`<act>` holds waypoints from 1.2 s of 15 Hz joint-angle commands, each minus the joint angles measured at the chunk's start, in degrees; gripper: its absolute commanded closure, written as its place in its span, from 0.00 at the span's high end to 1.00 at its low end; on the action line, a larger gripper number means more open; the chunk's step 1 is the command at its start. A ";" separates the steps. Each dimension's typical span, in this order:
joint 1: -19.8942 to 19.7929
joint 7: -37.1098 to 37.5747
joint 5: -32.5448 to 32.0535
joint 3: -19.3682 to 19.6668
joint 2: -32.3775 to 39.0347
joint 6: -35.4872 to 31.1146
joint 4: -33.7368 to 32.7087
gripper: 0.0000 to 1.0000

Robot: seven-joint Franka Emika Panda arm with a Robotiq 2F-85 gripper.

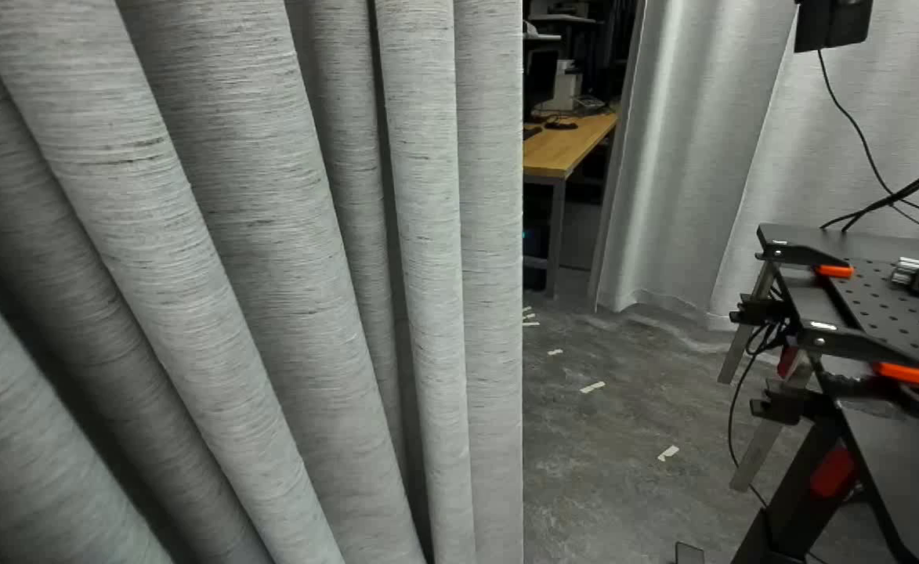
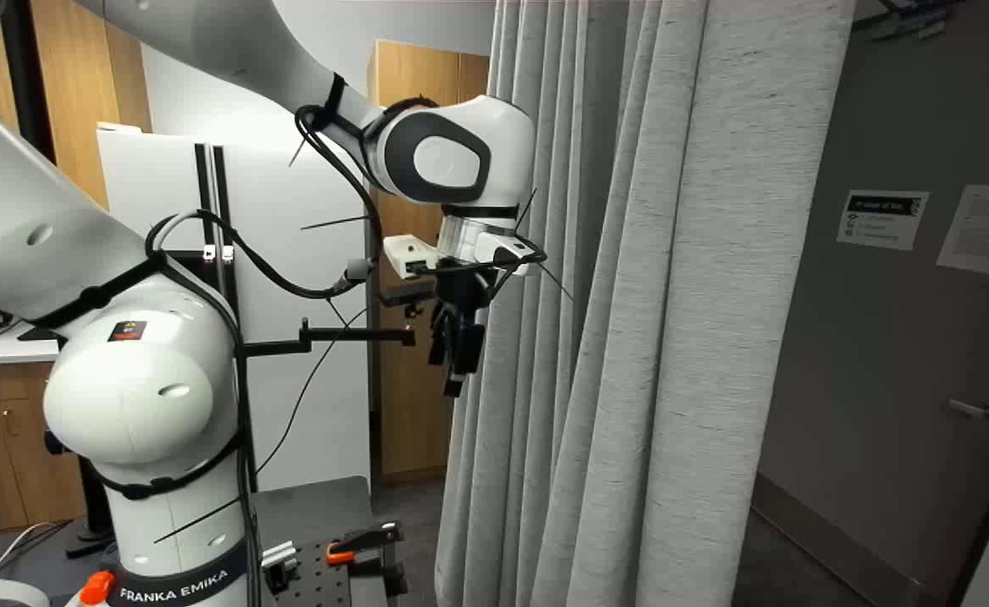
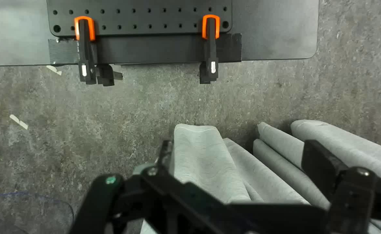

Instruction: Slide the curtain to close

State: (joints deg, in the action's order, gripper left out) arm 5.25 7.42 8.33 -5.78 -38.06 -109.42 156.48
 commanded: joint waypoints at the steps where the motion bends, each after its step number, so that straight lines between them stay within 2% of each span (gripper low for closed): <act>1: -0.09 -0.05 0.02 -0.06 0.05 0.10 -0.07 1.00; 10: -0.09 0.37 -0.33 -0.53 -0.01 -0.02 0.16 1.00; 11: 2.35 2.33 2.74 -2.35 -6.17 -3.51 1.07 1.00; 13: 3.11 2.73 3.53 -3.45 -7.13 -6.94 1.04 1.00; 14: 1.63 0.73 1.60 -2.00 -2.31 -4.48 -0.40 1.00; 18: 2.76 2.02 2.16 -3.52 -4.89 -5.89 -0.35 1.00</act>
State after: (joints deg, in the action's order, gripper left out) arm 7.90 9.38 10.61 -9.43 -42.96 -115.44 156.23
